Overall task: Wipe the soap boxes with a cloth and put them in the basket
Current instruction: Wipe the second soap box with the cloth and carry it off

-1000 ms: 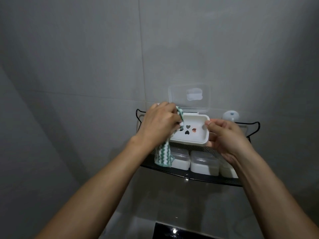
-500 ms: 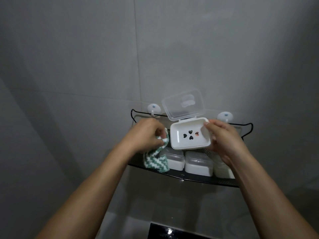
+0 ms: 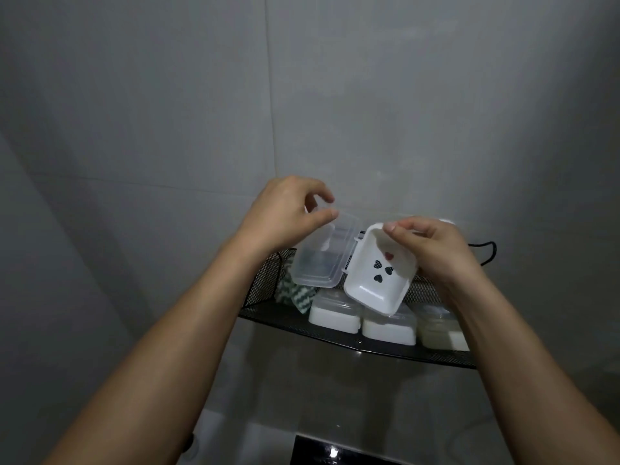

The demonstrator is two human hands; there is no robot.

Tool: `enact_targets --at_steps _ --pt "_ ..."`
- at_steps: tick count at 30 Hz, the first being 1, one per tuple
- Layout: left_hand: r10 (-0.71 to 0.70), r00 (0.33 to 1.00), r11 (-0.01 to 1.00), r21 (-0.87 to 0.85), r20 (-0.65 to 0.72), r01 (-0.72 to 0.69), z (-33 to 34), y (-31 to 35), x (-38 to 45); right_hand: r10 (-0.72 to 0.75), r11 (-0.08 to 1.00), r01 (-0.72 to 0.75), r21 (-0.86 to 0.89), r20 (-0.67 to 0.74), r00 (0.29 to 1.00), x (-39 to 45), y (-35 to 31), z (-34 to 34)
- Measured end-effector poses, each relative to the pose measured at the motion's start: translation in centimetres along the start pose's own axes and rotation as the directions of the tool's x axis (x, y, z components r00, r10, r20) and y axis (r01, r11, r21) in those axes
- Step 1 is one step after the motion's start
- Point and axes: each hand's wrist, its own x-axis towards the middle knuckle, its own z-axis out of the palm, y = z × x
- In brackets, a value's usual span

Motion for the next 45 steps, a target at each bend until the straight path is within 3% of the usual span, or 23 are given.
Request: enact_targets --at_steps 5,7,10,13,15,18,20,22,23,24,26,27,28,30,33,36,39,42,45 --pt "-0.095 0.995 0.993 -0.062 0.012 0.096 1.0 -0.4 -0.2 0.024 1.000 -0.024 0.004 -0.029 0.999 0.5 0.1 -0.7" --pt "-0.250 0.968 0.930 -0.275 0.019 0.245 1.5 -1.0 -0.7 0.071 0.997 -0.070 0.020 -0.074 0.995 0.6 0.5 -1.5" --pt "-0.459 0.878 0.612 -0.666 0.139 0.426 2.5 -1.4 -1.8 0.170 0.980 -0.154 0.128 -0.133 0.976 0.4 1.5 -2.4" --pt "-0.487 0.804 0.287 -0.806 0.342 0.517 3.8 -0.9 -2.9 0.311 0.895 -0.314 0.318 0.062 0.948 -0.4 2.0 -2.1" --pt "-0.444 0.777 0.167 -0.810 0.447 0.562 4.7 -0.5 -3.6 0.309 0.818 -0.397 0.415 0.264 0.914 -0.9 2.0 -1.2" --pt "-0.399 0.751 0.083 -0.795 0.527 0.602 5.7 -0.3 -4.3 0.250 0.728 -0.402 0.555 0.330 0.910 -0.9 2.1 -0.5" --pt "-0.370 0.751 0.098 -0.781 0.547 0.616 5.7 -0.7 -4.4 0.244 0.712 -0.389 0.584 0.314 0.918 -0.8 2.1 -0.6" --pt "-0.382 0.756 0.191 -0.755 0.532 0.627 5.5 -1.6 -4.2 0.247 0.716 -0.386 0.581 0.307 0.919 -0.7 2.2 -0.9" --pt "-0.409 0.768 0.299 -0.723 0.492 0.622 5.5 -2.3 -4.1 0.249 0.717 -0.385 0.581 0.303 0.920 -0.7 2.3 -1.0" --pt "-0.439 0.795 0.469 -0.647 0.420 0.601 5.6 -3.0 -3.8 0.250 0.718 -0.382 0.582 0.297 0.922 -0.7 2.3 -1.2" --pt "-0.395 0.875 0.850 -0.249 0.280 0.463 5.9 -4.7 -3.2 0.242 0.731 -0.368 0.575 0.285 0.927 -0.6 2.4 -1.5" --pt "-0.341 0.893 0.933 -0.011 0.294 0.360 6.2 -5.2 -2.9 0.238 0.736 -0.360 0.574 0.278 0.931 -0.7 2.3 -1.6" --pt "-0.298 0.887 0.954 0.147 0.353 0.262 6.6 -5.5 -2.7 0.234 0.740 -0.352 0.573 0.270 0.934 -0.7 2.3 -1.8" --pt "-0.254 0.835 0.959 0.241 0.488 0.151 7.7 -5.6 -2.4 0.225 0.758 -0.336 0.559 0.260 0.939 -0.7 2.2 -2.0" --pt "-0.255 0.776 0.960 0.249 0.577 0.130 9.5 -5.6 -2.0 0.212 0.784 -0.316 0.535 0.248 0.945 -0.8 2.1 -2.1" --pt "-0.312 0.762 0.939 0.306 0.568 0.157 10.6 -5.7 -1.9 0.204 0.800 -0.300 0.520 0.234 0.951 -0.9 2.1 -2.1" --pt "-0.368 0.788 0.921 0.313 0.494 0.233 10.4 -5.9 -1.7 0.205 0.809 -0.287 0.512 0.212 0.956 -0.9 2.1 -2.2" --pt "-0.395 0.858 0.919 0.137 0.328 0.371 8.2 -6.0 -1.6 0.195 0.826 -0.265 0.498 0.189 0.962 -0.9 2.1 -2.4" --pt "-0.314 0.946 0.949 -0.009 0.082 0.316 4.7 -4.8 -1.6 0.181 0.840 -0.240 0.487 0.166 0.969 -0.8 2.3 -2.5"
